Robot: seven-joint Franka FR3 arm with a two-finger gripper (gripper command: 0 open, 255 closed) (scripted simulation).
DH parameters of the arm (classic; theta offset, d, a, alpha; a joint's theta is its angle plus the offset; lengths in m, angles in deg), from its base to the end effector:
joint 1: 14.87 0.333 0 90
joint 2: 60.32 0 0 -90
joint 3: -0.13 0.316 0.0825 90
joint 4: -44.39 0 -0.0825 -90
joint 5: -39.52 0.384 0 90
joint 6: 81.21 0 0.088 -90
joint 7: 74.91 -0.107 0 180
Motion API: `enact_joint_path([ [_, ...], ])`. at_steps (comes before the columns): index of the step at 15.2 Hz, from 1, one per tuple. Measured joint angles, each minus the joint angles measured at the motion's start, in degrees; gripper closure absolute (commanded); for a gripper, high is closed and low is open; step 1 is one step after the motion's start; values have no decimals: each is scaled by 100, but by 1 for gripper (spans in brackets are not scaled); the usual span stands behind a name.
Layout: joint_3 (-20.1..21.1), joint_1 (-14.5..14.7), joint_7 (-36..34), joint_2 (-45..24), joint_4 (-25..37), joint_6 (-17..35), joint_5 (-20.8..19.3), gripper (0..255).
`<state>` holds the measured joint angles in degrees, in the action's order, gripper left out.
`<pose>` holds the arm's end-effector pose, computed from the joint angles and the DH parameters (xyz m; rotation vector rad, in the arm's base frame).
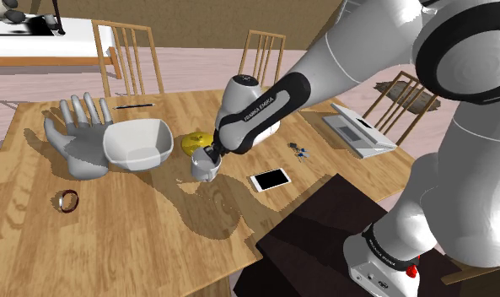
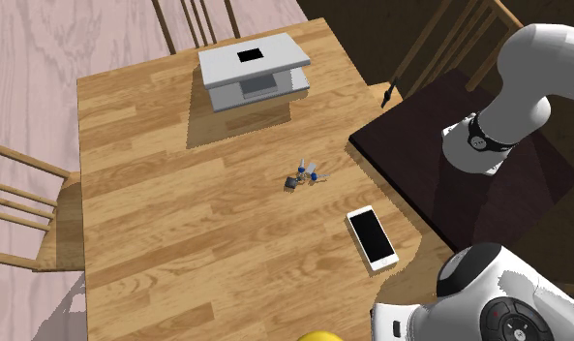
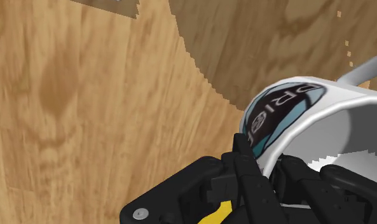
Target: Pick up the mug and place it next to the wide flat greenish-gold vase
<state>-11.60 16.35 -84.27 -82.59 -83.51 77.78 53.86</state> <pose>0.5337 0.1765 0.2145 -3.0583 0.0433 -0.2374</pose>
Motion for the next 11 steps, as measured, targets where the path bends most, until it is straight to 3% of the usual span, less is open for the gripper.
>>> enact_joint_path([
  [9,115,-82,97,-243,40,206,126,255],
  [10,115,-82,97,-243,40,206,126,0],
  [11,115,-82,97,-243,40,206,126,0],
])
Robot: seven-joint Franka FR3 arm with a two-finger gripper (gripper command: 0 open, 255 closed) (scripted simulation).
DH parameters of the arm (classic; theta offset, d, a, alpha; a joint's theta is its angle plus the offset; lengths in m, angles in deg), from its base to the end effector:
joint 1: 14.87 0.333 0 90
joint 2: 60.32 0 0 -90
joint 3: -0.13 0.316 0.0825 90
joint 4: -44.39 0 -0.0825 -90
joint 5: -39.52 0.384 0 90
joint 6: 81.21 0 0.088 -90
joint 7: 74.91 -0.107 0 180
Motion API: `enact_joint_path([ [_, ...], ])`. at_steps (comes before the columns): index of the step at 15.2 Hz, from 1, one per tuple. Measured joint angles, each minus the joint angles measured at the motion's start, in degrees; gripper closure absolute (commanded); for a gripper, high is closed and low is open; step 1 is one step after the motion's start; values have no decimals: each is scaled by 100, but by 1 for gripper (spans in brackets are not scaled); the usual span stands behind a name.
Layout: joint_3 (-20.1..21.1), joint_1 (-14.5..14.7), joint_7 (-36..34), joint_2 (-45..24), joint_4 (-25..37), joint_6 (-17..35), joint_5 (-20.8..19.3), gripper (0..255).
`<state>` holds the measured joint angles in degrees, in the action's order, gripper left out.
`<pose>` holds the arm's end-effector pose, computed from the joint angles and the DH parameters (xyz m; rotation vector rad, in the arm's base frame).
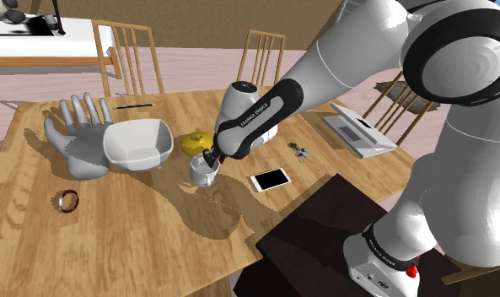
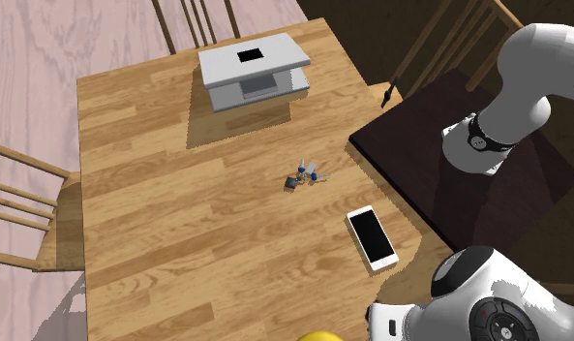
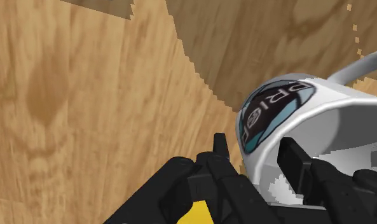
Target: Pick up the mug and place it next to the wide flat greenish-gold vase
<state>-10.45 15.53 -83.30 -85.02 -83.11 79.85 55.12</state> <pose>0.5337 0.1772 0.1965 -3.0580 0.0428 -0.2383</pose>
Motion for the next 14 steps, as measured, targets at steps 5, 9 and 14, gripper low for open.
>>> enact_joint_path([
  [5,0,0,0,0,0,1,0,0],
  [9,-247,197,-210,609,-236,-362,-278,0],
  [14,-308,237,-275,748,-241,-497,-367,0],
])
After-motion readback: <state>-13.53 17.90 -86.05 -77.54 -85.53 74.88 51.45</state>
